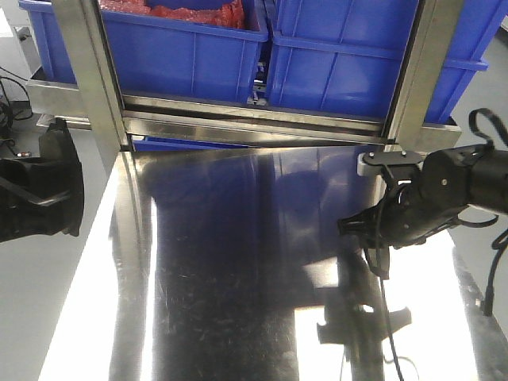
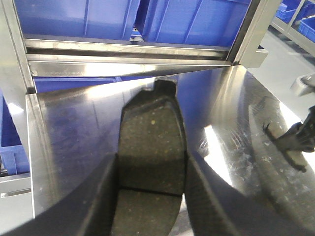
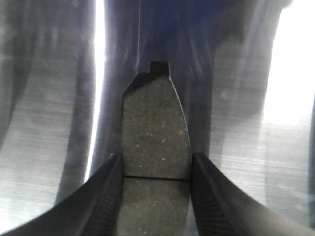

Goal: Move and align brake pads A on conveyor
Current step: 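Lift the brake pad with the right gripper and pull it back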

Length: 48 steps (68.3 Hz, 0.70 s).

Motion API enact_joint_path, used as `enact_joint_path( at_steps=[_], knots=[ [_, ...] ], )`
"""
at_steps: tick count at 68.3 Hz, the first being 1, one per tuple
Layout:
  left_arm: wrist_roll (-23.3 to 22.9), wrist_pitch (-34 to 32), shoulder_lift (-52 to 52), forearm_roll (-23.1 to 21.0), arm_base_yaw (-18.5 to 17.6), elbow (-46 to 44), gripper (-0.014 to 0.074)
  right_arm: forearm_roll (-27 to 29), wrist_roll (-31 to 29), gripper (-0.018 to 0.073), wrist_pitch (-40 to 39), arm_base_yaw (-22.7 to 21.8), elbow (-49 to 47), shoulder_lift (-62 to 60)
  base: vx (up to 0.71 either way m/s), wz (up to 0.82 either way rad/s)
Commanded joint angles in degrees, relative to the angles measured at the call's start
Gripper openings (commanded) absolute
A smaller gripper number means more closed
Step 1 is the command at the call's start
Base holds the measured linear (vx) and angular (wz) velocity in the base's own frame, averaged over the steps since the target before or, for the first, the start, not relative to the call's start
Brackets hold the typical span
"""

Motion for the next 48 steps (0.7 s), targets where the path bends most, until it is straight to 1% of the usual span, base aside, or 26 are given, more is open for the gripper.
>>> enact_joint_path(
  at_steps=[1,37,48],
  knots=[
    [-0.51,-4.61,-0.49,1.02,-0.18,-1.66,0.0118,-0.58,-0.48,0.0091,-2.75,-0.10,-1.33,-5.31,0.00,0.00],
    [-0.51,-4.61,-0.49,1.02,-0.18,-1.66,0.0118,-1.03,-0.48,0.0091,-2.46,-0.17,-1.33,-24.89,0.00,0.00],
    [-0.51,-4.61,-0.49,1.02,-0.18,-1.66,0.0118,-2.18,-0.48,0.0091,-2.23,-0.17,-1.33,-31.91,0.00,0.00]
  ],
)
